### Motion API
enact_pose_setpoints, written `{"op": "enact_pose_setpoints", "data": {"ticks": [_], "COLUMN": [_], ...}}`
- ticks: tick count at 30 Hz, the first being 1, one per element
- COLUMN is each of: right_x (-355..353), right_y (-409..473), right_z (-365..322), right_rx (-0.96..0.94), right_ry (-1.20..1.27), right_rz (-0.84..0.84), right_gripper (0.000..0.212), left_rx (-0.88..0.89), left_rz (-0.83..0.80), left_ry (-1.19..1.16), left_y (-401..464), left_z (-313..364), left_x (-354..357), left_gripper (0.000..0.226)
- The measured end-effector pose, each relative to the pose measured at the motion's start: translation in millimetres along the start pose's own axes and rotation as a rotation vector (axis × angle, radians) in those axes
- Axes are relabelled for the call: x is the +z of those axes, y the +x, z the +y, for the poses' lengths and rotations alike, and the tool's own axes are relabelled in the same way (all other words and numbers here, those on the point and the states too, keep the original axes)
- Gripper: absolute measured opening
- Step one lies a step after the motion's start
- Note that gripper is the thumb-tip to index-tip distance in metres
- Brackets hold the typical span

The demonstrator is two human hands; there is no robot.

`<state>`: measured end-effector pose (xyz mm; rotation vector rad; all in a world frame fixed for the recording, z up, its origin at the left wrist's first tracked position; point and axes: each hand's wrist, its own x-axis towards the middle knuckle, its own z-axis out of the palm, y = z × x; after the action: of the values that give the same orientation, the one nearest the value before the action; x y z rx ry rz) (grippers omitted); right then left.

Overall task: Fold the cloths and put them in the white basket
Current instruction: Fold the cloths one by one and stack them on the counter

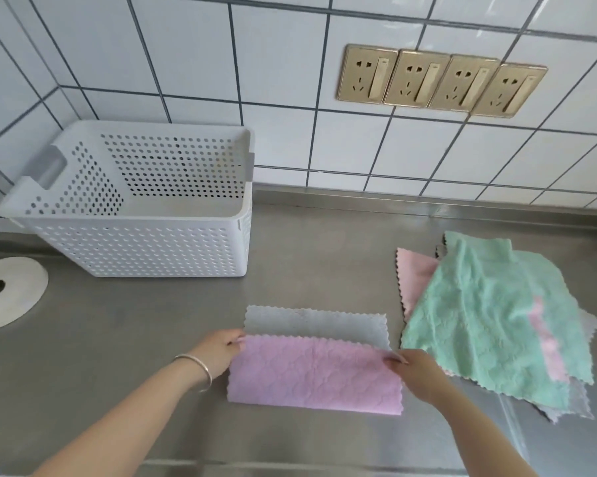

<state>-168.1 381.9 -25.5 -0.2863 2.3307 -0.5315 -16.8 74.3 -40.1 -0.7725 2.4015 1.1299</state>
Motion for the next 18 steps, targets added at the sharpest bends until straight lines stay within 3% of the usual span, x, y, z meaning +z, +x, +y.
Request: {"op": "enact_pose_setpoints", "data": {"ticks": [3, 6, 10, 18], "right_x": [-4.1, -7.1, -5.7, 1.4], "right_y": [21.8, 38.8, 58.3, 75.7], "right_z": [-6.8, -11.7, -15.2, -11.9], "right_rx": [0.004, 0.005, 0.044, 0.082], "right_ry": [0.047, 0.012, -0.07, -0.109], "right_rz": [0.065, 0.076, 0.125, 0.176], "right_gripper": [0.029, 0.034, 0.032, 0.033], "left_rx": [-0.096, -0.178, -0.214, -0.252], "left_rz": [0.092, 0.132, 0.146, 0.191], "left_ry": [-0.064, 0.04, 0.175, 0.216], "left_y": [26.0, 46.5, 59.6, 74.1], "left_z": [3.9, 2.0, 5.7, 2.0], "left_x": [1.9, 4.8, 5.1, 11.3], "left_gripper": [0.028, 0.037, 0.025, 0.025]}}
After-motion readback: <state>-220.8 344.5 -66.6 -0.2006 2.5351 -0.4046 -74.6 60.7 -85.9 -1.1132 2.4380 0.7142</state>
